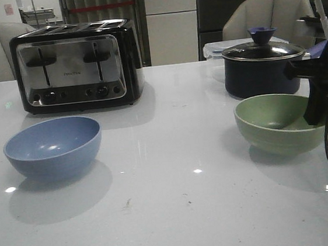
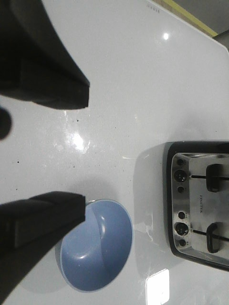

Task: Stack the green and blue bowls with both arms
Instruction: 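Lower the right gripper and grasp the rim of the green bowl, then drag the green bowl with the right gripper toward the table center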

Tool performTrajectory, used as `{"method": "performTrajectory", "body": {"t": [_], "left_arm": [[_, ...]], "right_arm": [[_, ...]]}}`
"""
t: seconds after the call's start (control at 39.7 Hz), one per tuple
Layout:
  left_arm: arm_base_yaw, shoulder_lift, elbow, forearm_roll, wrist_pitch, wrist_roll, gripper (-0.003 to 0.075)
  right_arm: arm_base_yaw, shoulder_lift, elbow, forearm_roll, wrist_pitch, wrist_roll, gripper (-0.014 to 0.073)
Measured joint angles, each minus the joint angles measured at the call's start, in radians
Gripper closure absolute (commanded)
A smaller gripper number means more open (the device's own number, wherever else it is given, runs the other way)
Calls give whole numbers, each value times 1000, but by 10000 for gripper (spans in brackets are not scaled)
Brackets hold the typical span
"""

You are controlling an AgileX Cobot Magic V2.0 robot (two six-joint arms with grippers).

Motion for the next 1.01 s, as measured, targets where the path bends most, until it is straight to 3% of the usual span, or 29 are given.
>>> {"method": "performTrajectory", "body": {"t": [0.1,0.33,0.53,0.78,1.01], "left_arm": [[0,0,0,0,0,0,285],[0,0,0,0,0,0,285],[0,0,0,0,0,0,285],[0,0,0,0,0,0,285],[0,0,0,0,0,0,285]], "right_arm": [[0,0,0,0,0,0,539],[21,-62,0,-7,9,-14,542],[158,-164,-1,-12,27,-51,541],[361,-148,-1,-15,29,-57,541],[443,-73,-1,-19,-28,-58,541]]}}
